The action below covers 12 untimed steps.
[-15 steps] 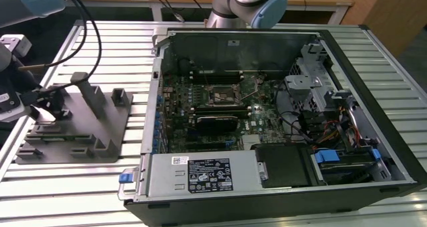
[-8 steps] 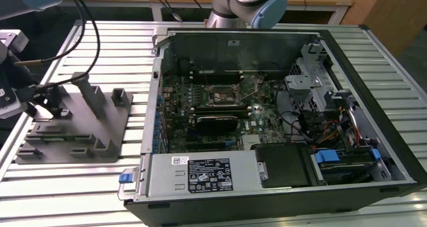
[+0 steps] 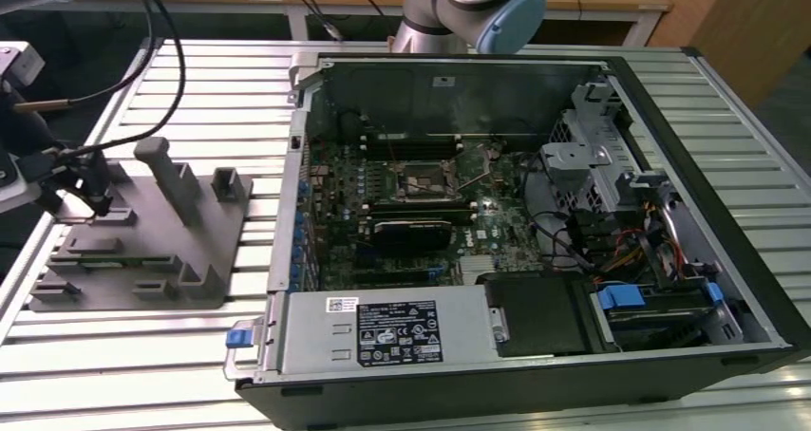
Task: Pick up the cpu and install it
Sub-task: 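Pick up the cpu and move it towards the insertion slot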
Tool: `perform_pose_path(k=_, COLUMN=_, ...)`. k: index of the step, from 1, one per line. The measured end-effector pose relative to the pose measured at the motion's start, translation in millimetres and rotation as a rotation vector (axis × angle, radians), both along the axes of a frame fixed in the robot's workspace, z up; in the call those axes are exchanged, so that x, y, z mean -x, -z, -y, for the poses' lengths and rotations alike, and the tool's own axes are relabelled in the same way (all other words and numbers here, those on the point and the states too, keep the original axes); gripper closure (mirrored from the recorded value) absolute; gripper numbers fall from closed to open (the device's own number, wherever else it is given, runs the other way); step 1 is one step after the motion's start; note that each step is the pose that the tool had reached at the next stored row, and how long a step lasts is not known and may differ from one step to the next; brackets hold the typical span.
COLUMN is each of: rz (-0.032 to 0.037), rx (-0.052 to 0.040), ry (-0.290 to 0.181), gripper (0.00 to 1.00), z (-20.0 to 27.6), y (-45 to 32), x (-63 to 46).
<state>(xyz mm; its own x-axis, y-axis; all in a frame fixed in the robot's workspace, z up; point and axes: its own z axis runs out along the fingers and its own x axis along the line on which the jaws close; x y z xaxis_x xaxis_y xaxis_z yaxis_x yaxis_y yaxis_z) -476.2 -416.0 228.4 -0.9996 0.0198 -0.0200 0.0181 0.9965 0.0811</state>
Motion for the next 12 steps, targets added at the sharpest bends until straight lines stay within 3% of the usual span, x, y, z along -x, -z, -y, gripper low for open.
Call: perform_pose_path(k=12, rz=0.0002, rx=0.0000, ry=0.000, gripper=0.45, z=-0.3, y=-23.3, x=0.0)
